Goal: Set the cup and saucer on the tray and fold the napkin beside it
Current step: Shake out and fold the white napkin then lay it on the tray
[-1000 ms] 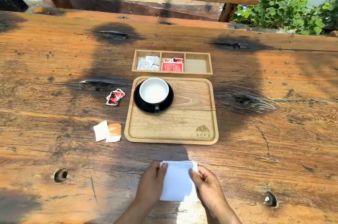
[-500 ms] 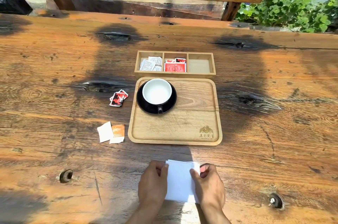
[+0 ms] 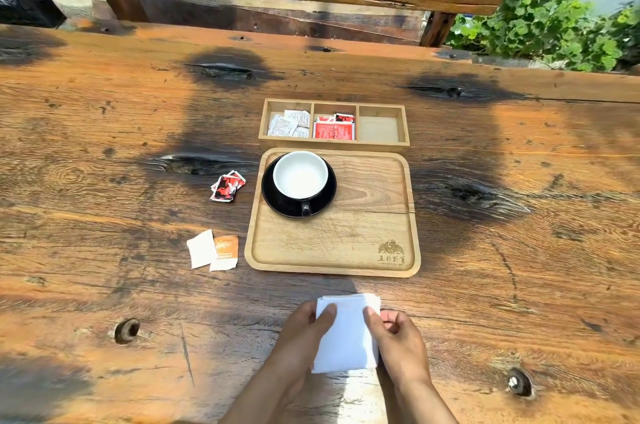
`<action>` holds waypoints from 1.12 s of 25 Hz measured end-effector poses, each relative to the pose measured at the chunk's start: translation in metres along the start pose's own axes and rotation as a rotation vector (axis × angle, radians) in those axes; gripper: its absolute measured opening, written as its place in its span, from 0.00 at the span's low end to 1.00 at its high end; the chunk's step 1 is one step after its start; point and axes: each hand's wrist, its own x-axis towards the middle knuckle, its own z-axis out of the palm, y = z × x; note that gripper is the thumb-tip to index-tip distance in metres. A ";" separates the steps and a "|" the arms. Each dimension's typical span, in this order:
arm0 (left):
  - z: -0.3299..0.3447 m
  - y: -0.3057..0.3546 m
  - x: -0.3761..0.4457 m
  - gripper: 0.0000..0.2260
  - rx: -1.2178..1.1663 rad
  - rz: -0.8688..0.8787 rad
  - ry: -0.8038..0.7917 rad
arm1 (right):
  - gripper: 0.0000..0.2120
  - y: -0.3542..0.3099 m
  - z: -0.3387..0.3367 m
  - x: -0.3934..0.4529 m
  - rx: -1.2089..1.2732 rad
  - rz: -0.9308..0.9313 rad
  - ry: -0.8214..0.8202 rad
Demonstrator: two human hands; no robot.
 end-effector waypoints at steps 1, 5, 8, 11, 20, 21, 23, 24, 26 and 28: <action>-0.003 0.004 0.000 0.11 -0.031 0.002 -0.050 | 0.14 -0.003 -0.003 0.000 0.141 0.013 -0.082; -0.019 0.025 -0.003 0.13 -0.119 0.007 -0.240 | 0.18 -0.023 -0.027 -0.001 0.538 0.180 -0.574; -0.026 0.039 -0.004 0.13 -0.044 0.039 -0.262 | 0.14 -0.038 -0.035 -0.002 0.518 0.114 -0.671; -0.030 0.051 -0.004 0.12 0.012 0.080 -0.209 | 0.13 -0.047 -0.036 -0.003 0.450 0.051 -0.653; -0.043 0.064 0.004 0.07 0.181 0.194 -0.014 | 0.11 -0.051 -0.025 -0.007 0.343 0.005 -0.668; -0.044 0.061 0.006 0.06 0.165 0.216 0.024 | 0.12 -0.050 -0.024 -0.006 0.369 0.008 -0.659; -0.052 0.050 0.009 0.06 0.159 0.301 0.199 | 0.14 -0.049 -0.024 -0.004 0.462 0.021 -0.618; -0.058 0.040 0.010 0.07 0.234 0.369 0.325 | 0.14 -0.049 -0.024 -0.002 0.521 0.029 -0.585; -0.072 0.011 0.011 0.08 0.560 0.514 0.538 | 0.14 -0.048 -0.024 0.004 0.648 0.041 -0.509; -0.080 -0.018 0.015 0.14 0.839 0.547 0.607 | 0.13 -0.050 -0.025 0.013 0.794 0.053 -0.446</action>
